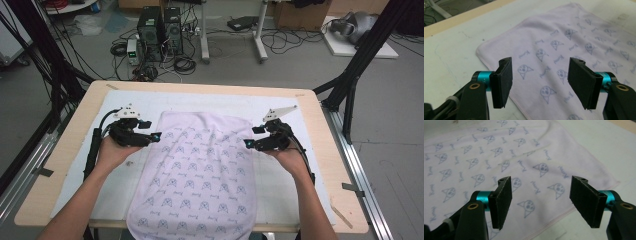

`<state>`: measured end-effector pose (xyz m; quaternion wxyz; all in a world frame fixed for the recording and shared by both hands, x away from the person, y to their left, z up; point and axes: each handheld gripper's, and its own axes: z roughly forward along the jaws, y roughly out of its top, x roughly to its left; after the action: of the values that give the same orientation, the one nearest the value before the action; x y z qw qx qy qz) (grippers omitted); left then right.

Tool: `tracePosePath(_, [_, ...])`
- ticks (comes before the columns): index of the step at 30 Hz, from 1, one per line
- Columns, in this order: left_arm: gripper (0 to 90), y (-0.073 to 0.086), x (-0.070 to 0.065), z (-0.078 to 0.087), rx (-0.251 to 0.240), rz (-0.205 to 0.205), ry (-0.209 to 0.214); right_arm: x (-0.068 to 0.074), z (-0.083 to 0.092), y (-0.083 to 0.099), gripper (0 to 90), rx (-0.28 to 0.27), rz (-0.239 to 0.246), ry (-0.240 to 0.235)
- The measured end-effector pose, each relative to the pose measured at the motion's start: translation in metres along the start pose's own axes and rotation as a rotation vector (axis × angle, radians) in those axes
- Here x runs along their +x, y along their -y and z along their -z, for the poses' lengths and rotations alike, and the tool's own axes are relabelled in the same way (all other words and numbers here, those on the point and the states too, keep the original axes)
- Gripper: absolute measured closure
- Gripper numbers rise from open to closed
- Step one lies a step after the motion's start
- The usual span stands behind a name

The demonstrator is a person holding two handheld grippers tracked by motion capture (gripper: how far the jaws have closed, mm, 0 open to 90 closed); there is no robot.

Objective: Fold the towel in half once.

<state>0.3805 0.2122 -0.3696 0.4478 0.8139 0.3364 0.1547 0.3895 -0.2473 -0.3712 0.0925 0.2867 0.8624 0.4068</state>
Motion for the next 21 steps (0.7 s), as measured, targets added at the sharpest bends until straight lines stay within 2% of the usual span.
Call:
tracePosePath(1, [37.5, -0.004, 0.003, -0.002, 0.008, -0.01, -0.013, -0.002, 0.0, -0.003, 34.9, -0.005, 0.002, 0.008])
tracePosePath(2, [38.8, -0.009, 0.008, -0.007, 0.008, -0.012, -0.03, -0.009, -0.002, -0.009, 35.6, -0.001, -0.002, 0.016])
tracePosePath(5, [40.6, -0.012, 0.015, -0.014, 0.029, -0.012, -0.047, -0.017, -0.008, -0.011, 38.1, 0.012, 0.003, 0.037])
tracePosePath(6, [41.2, -0.012, 0.019, -0.019, 0.032, -0.011, -0.059, -0.02, -0.01, -0.01, 38.5, 0.011, -0.009, 0.043])
tracePosePath(8, [45.8, -0.009, 0.024, -0.026, 0.042, -0.008, -0.071, -0.031, -0.021, -0.004, 41.5, 0.042, -0.036, 0.063])
tracePosePath(10, [47.0, -0.003, 0.03, -0.037, 0.066, 0.002, -0.078, -0.034, -0.024, -0.002, 43.4, 0.051, -0.044, 0.066])
tracePosePath(11, [49.8, 0.0, 0.032, -0.042, 0.083, -0.006, -0.083, -0.04, -0.03, 0.001, 45.5, 0.063, -0.055, 0.086])
tracePosePath(13, [50.8, 0.004, 0.033, -0.051, 0.105, -0.021, -0.099, -0.042, -0.032, 0.002, 45.8, 0.068, -0.061, 0.093])
tracePosePath(14, [53.0, 0.005, 0.035, -0.055, 0.105, -0.023, -0.102, -0.045, -0.039, 0.005, 47.1, 0.081, -0.071, 0.113])
tracePosePath(15, [53.0, 0.006, 0.036, -0.057, 0.104, -0.023, -0.107, -0.045, -0.039, 0.005, 47.1, 0.081, -0.071, 0.113])
tracePosePath(16, [55.4, 0.008, 0.038, -0.06, 0.106, -0.019, -0.123, -0.048, -0.044, 0.007, 48.1, 0.093, -0.084, 0.125])
tracePosePath(17, [55.4, 0.009, 0.04, -0.062, 0.106, -0.008, -0.125, -0.048, -0.044, 0.007, 48.1, 0.093, -0.084, 0.125])
tracePosePath(18, [56.1, 0.012, 0.044, -0.065, 0.11, 0.019, -0.117, -0.048, -0.047, 0.008, 48.8, 0.093, -0.091, 0.132])
tracePosePath(21, [59.7, 0.017, 0.048, -0.073, 0.147, 0.045, -0.119, -0.052, -0.059, 0.016, 50.4, 0.074, -0.131, 0.153])
